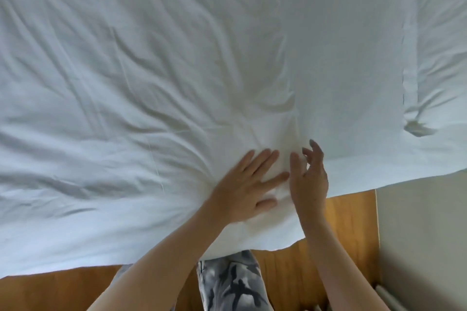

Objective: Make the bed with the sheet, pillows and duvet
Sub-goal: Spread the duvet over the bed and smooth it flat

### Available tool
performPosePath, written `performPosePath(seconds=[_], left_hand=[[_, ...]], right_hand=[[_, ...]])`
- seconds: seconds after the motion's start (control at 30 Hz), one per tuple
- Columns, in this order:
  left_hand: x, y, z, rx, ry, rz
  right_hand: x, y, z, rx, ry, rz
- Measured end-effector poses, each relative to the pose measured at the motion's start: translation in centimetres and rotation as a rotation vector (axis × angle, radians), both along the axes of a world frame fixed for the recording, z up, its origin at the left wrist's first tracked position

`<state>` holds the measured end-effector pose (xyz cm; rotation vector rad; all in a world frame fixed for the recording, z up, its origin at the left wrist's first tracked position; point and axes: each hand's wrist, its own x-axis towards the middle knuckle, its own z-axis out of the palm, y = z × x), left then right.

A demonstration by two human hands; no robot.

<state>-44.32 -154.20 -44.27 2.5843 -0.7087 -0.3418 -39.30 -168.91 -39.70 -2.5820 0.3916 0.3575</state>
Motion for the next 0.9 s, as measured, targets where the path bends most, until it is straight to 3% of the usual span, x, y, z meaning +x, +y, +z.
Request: performPosePath(seconds=[0.1,0.27,0.4,0.6,0.77,0.9], left_hand=[[0.2,0.5,0.7,-0.045,-0.043,0.033],[0.8,-0.4,1.6,-0.201,-0.133,0.358],[0.8,-2.5,2.1,-0.176,-0.1,0.207],[-1.2,-4.2,2.1,-0.03,-0.062,0.063],[-1.9,-4.1,2.3,-0.074,-0.093,0.013],[-2.9,-3.4,3.0,-0.108,-0.11,0.052]], right_hand=[[-1.7,-1.7,-0.1,0.063,0.116,0.037],[-6.5,-4.0,-0.4,0.19,0.014,-0.249],[-9.4,-6.9,-0.5,0.086,0.002,-0.222],[-12.5,-8.5,-0.6,-0.038,0.138,0.087],[-13.5,-8.3,-2.0,-0.043,0.099,-0.04],[-13.8,-7.5,-2.6,-0.041,-0.154,-0.121]])
